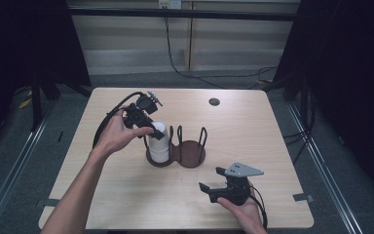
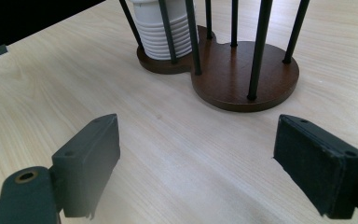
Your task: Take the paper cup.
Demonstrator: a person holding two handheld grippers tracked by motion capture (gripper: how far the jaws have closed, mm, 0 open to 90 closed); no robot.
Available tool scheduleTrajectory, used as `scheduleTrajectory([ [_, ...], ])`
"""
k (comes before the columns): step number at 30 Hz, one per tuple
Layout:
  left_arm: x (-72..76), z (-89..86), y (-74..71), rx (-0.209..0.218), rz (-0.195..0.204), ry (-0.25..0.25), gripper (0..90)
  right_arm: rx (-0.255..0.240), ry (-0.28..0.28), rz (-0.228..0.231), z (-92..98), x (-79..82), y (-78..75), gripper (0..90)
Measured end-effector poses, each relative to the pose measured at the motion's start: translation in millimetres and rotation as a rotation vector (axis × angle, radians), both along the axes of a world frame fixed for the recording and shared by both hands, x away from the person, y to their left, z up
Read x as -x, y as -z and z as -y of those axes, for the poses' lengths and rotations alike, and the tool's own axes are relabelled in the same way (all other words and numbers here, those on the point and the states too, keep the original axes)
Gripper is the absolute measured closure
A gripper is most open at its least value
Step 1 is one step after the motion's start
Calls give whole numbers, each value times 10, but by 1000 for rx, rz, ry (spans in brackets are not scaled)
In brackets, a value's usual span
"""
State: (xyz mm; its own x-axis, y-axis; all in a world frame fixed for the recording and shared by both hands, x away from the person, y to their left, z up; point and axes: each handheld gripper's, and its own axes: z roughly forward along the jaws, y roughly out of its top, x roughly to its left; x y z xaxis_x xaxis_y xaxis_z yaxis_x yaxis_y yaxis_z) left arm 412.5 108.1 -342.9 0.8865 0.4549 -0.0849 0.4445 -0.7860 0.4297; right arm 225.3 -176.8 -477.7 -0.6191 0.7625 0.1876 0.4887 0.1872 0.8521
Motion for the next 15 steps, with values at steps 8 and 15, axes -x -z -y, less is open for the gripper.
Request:
scheduleTrajectory([
  [8,18,-10,-52,2,16,1,363,0,1,1,-1,2,-1,142],
  [15,45,-9,-107,10,29,4,362,4,-1,1,0,0,0,143],
])
